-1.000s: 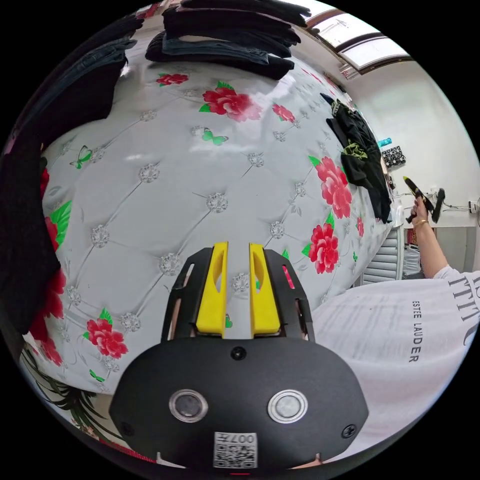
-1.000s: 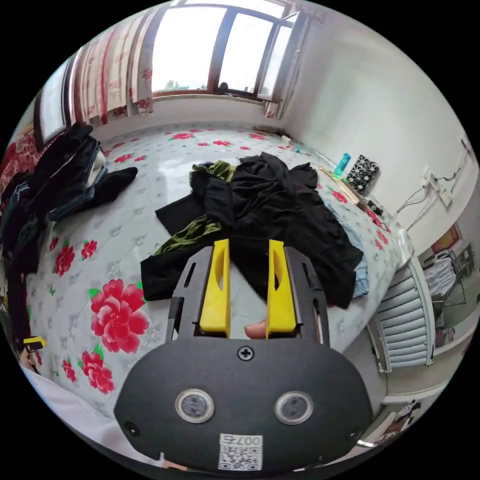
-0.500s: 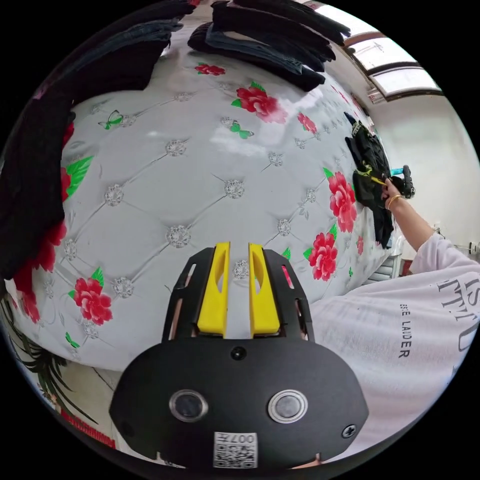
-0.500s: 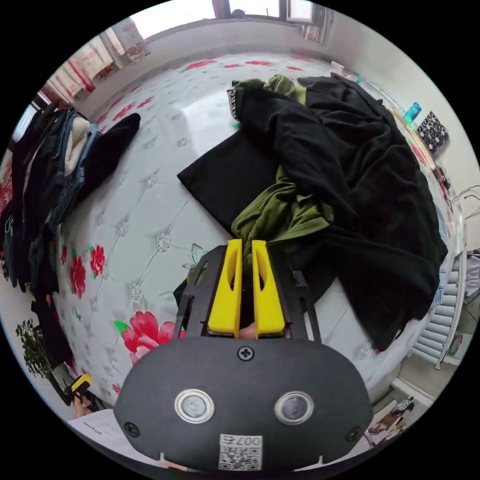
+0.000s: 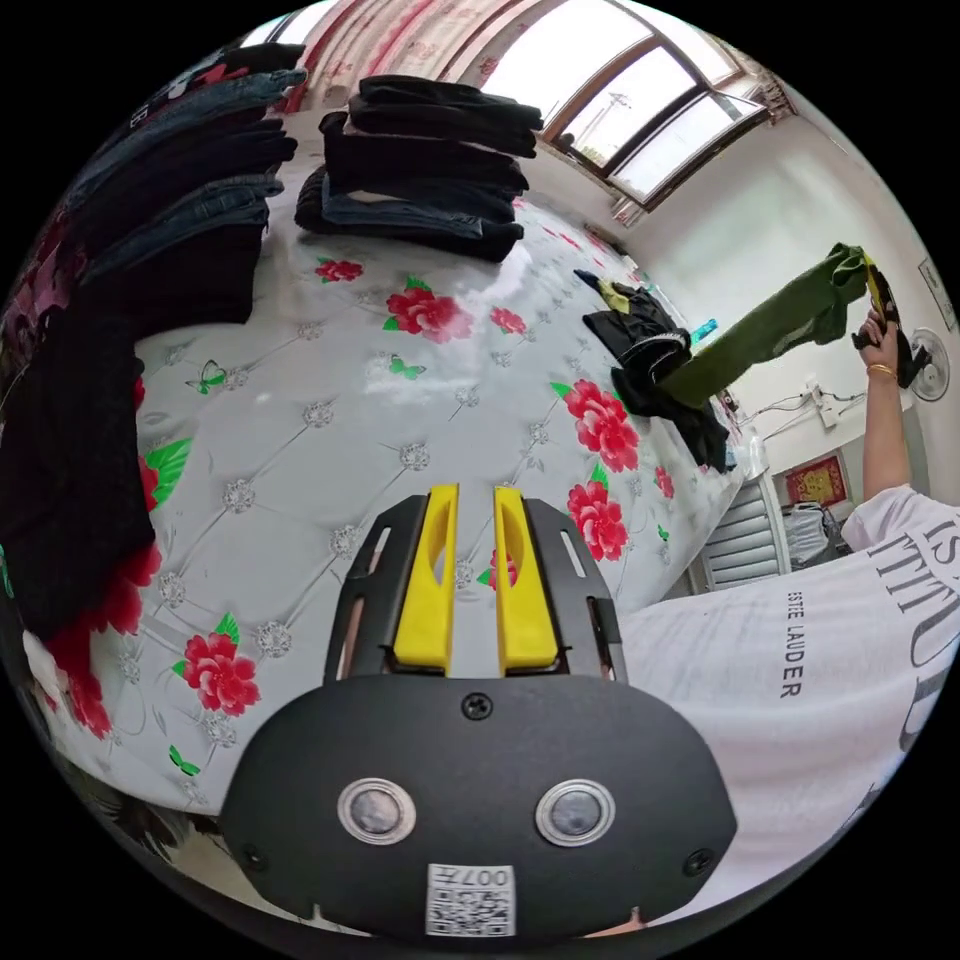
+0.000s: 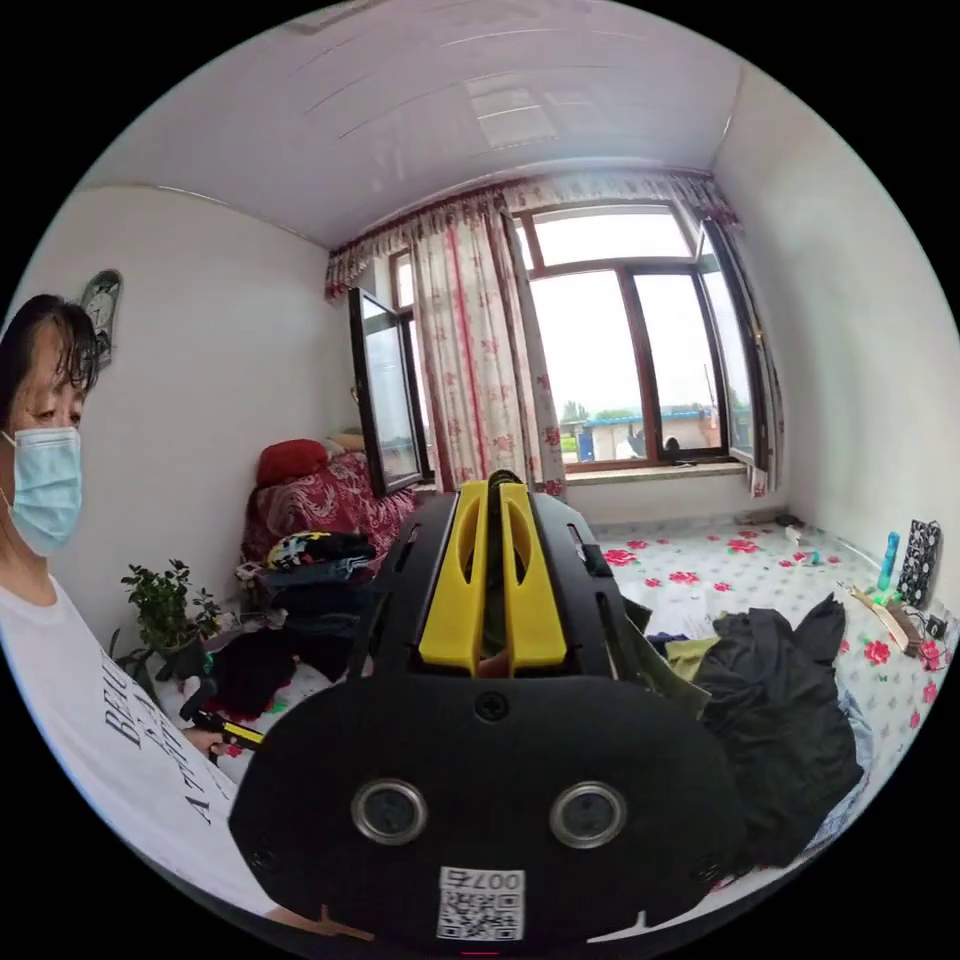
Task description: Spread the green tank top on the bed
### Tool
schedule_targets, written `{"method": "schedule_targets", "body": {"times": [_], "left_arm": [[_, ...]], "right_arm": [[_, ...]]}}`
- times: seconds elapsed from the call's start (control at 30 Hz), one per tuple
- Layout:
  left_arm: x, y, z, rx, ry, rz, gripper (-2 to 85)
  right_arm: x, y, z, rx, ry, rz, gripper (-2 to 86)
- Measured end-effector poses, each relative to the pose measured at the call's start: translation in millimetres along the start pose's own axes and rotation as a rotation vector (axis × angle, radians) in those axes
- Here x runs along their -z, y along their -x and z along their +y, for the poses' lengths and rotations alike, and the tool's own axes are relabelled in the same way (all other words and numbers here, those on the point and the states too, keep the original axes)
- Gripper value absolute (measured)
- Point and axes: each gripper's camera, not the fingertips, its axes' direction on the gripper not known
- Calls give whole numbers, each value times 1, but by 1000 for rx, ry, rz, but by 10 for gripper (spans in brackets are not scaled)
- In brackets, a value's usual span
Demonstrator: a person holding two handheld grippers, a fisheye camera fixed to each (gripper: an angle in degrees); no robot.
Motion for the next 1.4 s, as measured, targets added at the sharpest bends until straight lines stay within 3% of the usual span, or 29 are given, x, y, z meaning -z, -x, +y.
{"method": "schedule_targets", "body": {"times": [0.27,0.4,0.47,0.53,0.67,0.83,1.03,1.17,1.23,1.33,1.4], "left_arm": [[53,5,51,-114,-129,118,62],[63,25,78,-90,-106,126,70],[67,39,89,-49,-95,115,71],[76,56,103,12,-99,85,69],[97,96,134,119,-97,39,67],[104,121,138,126,-39,3,74],[74,104,90,-56,67,142,102],[13,65,68,-271,317,117,61],[8,62,69,-305,264,15,8],[19,85,59,-189,285,125,-6],[57,112,62,-77,134,174,-8]], "right_arm": [[-31,217,32,45,137,-560,18],[-112,297,104,112,353,-544,51],[-163,332,169,177,568,-468,67],[-177,334,215,149,637,-404,71],[-178,290,321,-118,803,-374,73],[-165,259,432,-309,990,-292,79],[-187,296,516,-258,1160,-331,73],[-214,313,574,-175,1332,-281,24],[-213,301,573,-185,1302,-267,10],[-190,257,533,-247,1119,-194,2],[-166,220,501,-325,977,-144,0]]}}
